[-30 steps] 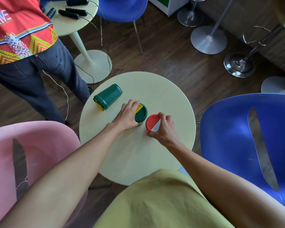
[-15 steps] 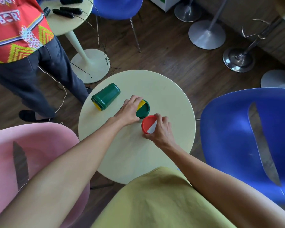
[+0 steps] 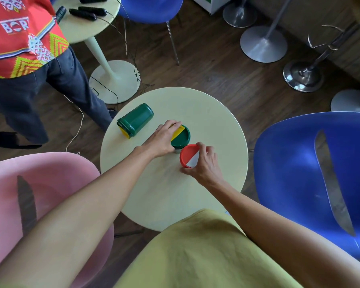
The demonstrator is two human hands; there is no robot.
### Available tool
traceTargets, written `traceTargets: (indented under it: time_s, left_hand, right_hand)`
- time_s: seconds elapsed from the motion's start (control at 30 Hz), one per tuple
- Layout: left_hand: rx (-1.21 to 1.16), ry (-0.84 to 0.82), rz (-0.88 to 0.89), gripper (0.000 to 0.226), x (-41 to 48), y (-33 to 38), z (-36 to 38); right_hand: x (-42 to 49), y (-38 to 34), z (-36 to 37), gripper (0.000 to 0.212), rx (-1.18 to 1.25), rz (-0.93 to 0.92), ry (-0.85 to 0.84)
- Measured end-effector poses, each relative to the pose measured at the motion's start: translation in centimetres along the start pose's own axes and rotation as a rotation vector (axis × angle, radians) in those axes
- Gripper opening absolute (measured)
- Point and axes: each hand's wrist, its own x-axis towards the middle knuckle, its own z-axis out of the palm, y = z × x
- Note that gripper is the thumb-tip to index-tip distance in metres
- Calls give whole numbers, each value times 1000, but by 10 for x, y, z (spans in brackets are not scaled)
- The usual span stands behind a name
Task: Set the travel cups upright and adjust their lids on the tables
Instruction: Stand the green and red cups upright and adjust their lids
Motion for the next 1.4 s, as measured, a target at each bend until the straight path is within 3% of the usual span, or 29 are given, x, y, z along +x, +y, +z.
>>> traceTargets:
  time_s: [0.13, 0.33, 0.43, 0.63, 0.93, 1.17, 1.27, 1.4]
  left_hand:
    - [-34, 57, -30, 85, -8, -8, -5]
    - [-29, 477, -286, 46, -23, -52, -19]
    - [-117, 594, -469, 44, -24, -79, -19]
    - [-271, 539, -649, 82, -9, -115, -22]
    - [-547, 464, -760, 112, 15, -156, -3]
    - [-665, 467, -741, 93, 21, -153, 2]
    - [-611, 498, -731, 84, 13, -144, 4]
    - [-622, 541, -620, 79, -2, -119, 4]
  right_hand:
    - [-3, 2, -6, 101, -52, -4, 60]
    - [7, -1, -15, 58, -25, -124, 161]
    - [22, -13, -17, 48, -63, -202, 143]
    - [59, -41, -22, 44, -110, -336, 80]
    - [96, -42, -21, 46, -164, -464, -55]
    - [101, -32, -23, 47, -118, -492, -73]
    - [102, -33, -24, 46, -108, -484, -81]
    - [101, -35, -24, 46, -102, -473, -83]
